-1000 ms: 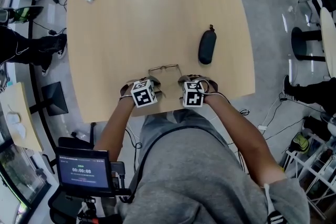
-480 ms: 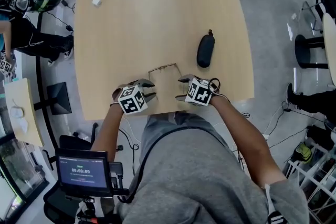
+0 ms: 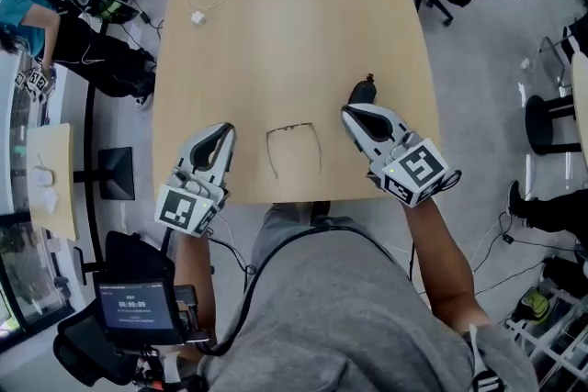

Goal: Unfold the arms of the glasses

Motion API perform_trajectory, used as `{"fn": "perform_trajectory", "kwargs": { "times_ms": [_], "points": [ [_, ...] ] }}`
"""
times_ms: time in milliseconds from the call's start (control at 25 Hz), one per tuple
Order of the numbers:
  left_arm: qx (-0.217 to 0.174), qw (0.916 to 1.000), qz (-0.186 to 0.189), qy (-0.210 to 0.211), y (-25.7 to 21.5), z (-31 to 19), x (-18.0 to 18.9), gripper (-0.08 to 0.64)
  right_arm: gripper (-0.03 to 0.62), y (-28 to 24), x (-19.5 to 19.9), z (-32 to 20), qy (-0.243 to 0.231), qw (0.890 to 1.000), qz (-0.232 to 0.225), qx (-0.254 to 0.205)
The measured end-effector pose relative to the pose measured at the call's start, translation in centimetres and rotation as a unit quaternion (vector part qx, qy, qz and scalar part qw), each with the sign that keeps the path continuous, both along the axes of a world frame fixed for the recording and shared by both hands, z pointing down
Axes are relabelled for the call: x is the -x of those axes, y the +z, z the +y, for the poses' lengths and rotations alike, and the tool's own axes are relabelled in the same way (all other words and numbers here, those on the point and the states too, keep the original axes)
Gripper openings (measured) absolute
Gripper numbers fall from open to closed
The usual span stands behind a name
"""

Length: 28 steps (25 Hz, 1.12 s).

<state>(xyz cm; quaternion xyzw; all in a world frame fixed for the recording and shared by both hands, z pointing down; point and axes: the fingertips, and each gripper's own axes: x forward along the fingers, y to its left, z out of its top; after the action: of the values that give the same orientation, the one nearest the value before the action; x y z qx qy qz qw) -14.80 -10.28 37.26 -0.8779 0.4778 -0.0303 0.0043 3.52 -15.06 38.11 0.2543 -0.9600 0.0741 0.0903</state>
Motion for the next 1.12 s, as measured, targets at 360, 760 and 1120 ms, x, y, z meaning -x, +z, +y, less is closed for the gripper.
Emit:
{"fn": "perform_trajectory", "kwargs": {
  "times_ms": [360, 760, 1120],
  "points": [
    [-0.127, 0.9883, -0.009, -0.084, -9.9, 2.8, 3.3, 0.005, 0.006, -8.9, -3.0, -0.2, 0.056, 0.993, -0.006, -0.103],
    [-0.150, 0.9850, -0.004, -0.086, -12.1, 13.6, 7.3, 0.005, 0.006, -14.0, -2.5, 9.9, 0.096, 0.984, -0.004, -0.147],
    [-0.152, 0.9856, 0.008, -0.073, -11.5, 24.0, 13.4, 0.005, 0.006, -15.2, 3.5, 21.1, 0.110, 0.981, 0.012, -0.162]
  ]
}}
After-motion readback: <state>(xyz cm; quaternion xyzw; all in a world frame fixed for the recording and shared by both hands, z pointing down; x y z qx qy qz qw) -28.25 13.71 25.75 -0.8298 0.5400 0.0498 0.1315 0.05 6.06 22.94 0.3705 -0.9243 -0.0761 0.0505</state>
